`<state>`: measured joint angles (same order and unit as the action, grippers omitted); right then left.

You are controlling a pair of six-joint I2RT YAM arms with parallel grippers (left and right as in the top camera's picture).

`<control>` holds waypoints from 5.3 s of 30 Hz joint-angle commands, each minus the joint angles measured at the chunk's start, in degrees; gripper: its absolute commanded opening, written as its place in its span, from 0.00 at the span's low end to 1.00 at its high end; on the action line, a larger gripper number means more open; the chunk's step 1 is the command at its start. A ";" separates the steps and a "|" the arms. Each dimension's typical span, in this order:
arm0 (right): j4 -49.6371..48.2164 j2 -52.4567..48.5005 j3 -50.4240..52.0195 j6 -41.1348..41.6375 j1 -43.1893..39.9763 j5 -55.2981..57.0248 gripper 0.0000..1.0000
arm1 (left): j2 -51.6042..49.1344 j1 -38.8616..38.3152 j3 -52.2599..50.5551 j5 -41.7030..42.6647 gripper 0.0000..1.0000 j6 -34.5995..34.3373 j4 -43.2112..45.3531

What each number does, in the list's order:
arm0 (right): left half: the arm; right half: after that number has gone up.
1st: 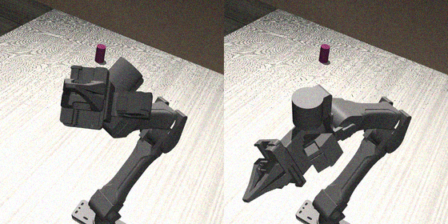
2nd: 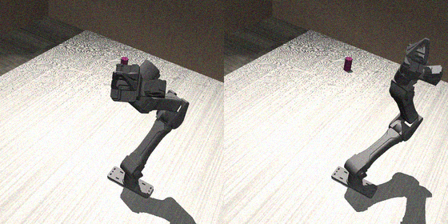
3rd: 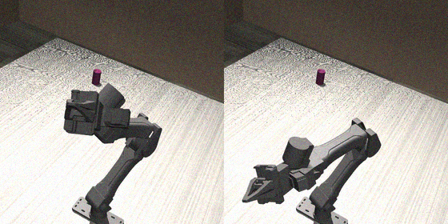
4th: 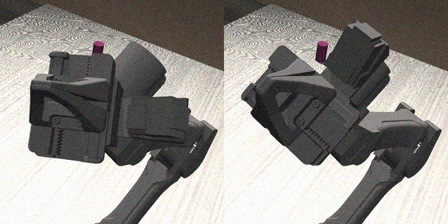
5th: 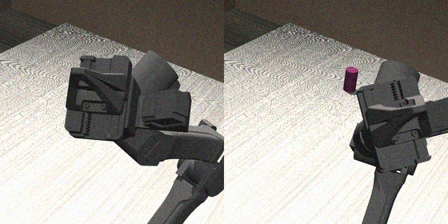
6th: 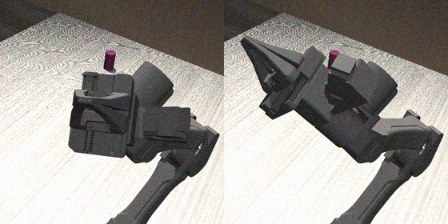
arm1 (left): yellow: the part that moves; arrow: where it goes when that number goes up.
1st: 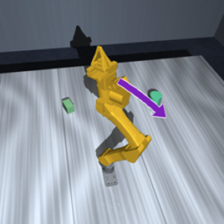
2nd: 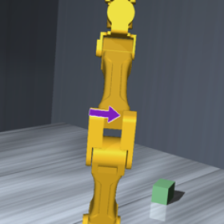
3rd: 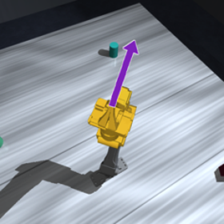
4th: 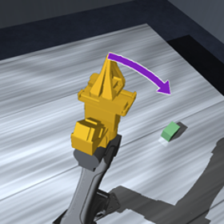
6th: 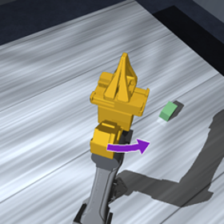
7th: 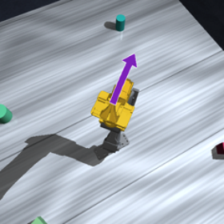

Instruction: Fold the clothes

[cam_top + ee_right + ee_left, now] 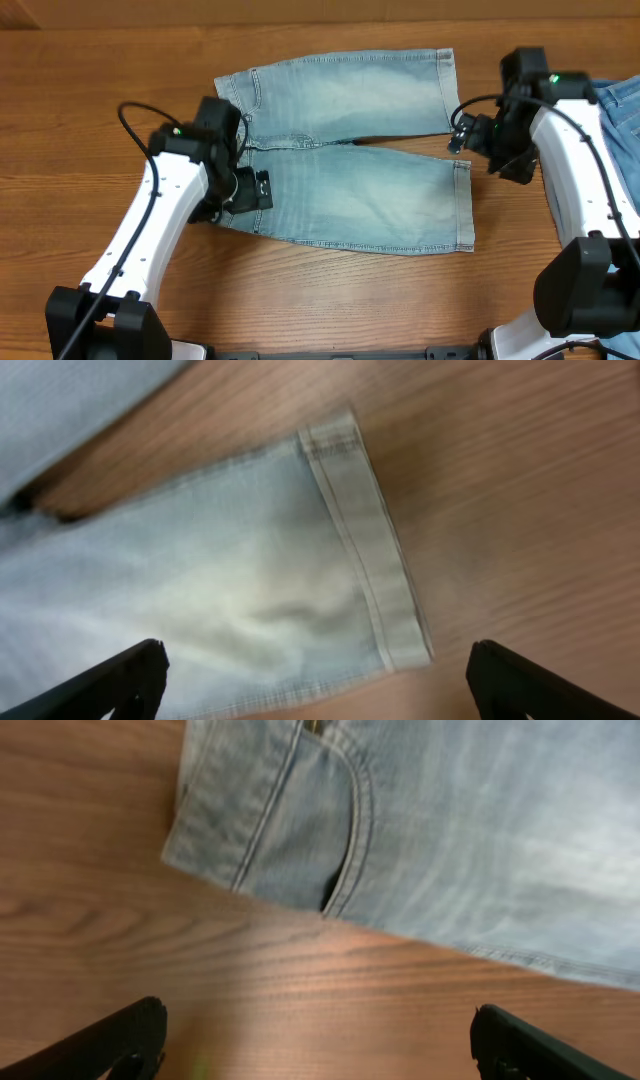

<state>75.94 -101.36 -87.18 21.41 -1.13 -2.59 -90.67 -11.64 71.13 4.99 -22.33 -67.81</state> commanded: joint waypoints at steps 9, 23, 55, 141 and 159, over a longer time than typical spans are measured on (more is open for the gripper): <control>-15.13 -0.11 28.39 4.15 -2.56 -0.07 0.92 | 0.76 1.11 -10.51 -1.55 1.00 1.36 10.27; -22.27 -0.11 39.06 3.91 -3.13 -1.07 0.04 | 0.76 4.22 -10.51 -3.96 1.00 2.23 10.23; -26.16 -0.11 39.12 2.58 -2.97 -0.94 0.04 | -13.81 6.82 -13.31 -0.85 0.04 3.04 19.69; -41.70 -15.37 -4.39 8.68 6.01 -6.47 0.04 | -10.10 13.99 5.22 -11.82 0.23 -6.01 38.16; -18.32 -17.81 -16.20 -8.39 6.32 -6.32 0.45 | -13.38 12.52 22.69 -3.91 0.18 3.96 12.11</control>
<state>53.82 -119.55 -101.45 14.15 4.93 -9.30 -101.19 2.09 95.37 -0.89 -19.05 -53.78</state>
